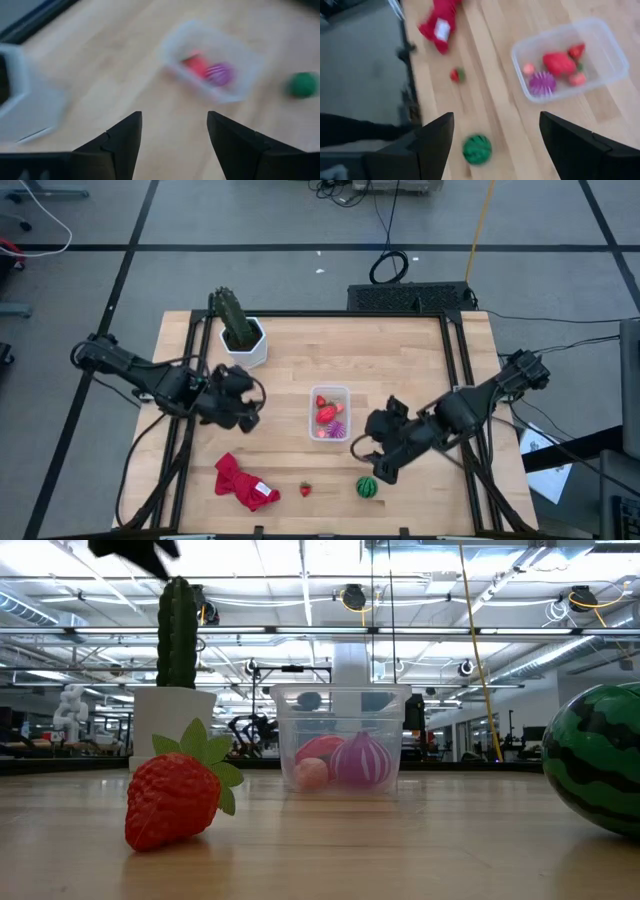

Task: Pick and placing Produce into tupperware
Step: Put the red strawberry into the transparent bin

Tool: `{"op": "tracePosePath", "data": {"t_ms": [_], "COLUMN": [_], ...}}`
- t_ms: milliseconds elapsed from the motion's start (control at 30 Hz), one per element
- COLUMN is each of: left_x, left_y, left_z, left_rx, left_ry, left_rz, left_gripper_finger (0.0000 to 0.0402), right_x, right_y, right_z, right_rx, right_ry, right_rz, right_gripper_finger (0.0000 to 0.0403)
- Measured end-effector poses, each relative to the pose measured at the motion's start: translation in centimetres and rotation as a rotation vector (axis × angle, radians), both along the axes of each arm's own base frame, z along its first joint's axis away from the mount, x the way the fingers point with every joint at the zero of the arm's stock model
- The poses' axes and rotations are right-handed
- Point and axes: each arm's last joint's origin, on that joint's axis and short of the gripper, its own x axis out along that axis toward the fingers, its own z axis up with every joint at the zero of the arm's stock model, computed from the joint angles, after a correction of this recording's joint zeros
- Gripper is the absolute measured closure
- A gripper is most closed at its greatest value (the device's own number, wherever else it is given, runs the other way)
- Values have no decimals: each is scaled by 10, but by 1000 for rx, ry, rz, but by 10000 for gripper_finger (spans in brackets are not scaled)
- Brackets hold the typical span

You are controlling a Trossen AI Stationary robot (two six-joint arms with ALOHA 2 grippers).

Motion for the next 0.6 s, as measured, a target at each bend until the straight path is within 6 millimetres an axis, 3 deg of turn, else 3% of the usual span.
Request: {"op": "tracePosePath", "data": {"t_ms": [233,433,600], "left_x": [28,49,55], "left_y": [-49,-92,-128], "left_z": [1,-26,-51], "left_rx": [-42,-105,-228], "left_ry": [-216,-219,-178], "left_rz": [-210,-271,-296], "left_gripper_finger": [172,172,172], "right_x": [-12,-20,-28], "right_y": [23,35,36], "right_z": [-39,-62,-60], "right_rx": [-19,-28,-80], "right_ry": [80,112,104], "right_rz": [31,55,54], "right_gripper_finger": [117,117,117]}}
